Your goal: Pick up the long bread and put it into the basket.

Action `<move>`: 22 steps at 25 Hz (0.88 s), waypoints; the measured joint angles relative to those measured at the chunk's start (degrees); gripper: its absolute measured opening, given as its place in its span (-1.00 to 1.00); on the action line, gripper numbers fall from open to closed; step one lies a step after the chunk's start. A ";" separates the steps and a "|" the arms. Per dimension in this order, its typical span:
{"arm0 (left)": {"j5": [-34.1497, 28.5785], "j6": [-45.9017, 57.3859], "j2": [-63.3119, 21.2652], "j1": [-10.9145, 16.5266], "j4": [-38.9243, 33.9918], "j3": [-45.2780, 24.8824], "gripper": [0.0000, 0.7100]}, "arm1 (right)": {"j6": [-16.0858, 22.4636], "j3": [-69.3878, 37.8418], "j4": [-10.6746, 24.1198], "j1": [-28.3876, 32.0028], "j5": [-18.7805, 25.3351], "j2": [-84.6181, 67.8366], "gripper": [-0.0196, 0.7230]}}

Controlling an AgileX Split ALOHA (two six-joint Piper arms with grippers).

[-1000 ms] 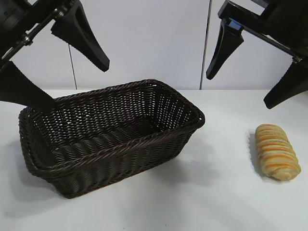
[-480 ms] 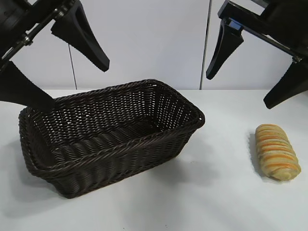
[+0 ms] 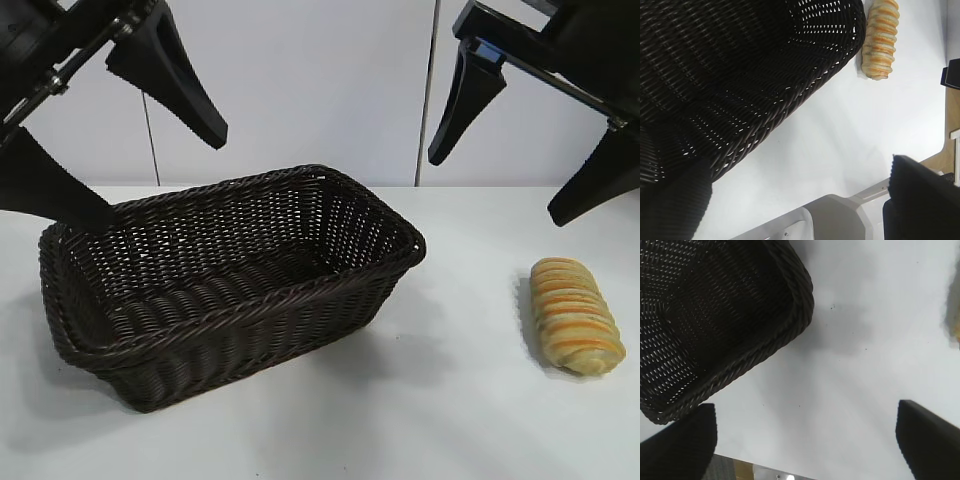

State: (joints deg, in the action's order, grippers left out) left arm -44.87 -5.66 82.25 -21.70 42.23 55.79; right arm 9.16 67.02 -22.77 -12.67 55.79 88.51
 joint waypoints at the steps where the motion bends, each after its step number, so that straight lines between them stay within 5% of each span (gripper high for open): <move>1: 0.28 0.00 0.00 0.00 0.00 0.00 0.95 | 0.00 0.00 0.00 0.00 0.00 0.00 0.92; 13: -0.80 0.16 0.00 0.11 -2.85 0.43 0.95 | 0.00 0.00 0.00 0.00 0.00 0.00 0.92; 22: -6.52 21.15 0.00 0.11 -27.36 4.90 0.95 | 0.00 0.00 0.00 0.00 0.00 0.00 0.92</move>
State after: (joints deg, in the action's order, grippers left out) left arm -51.38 15.49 82.25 -21.60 14.86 60.70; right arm 9.16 67.02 -22.77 -12.67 55.79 88.51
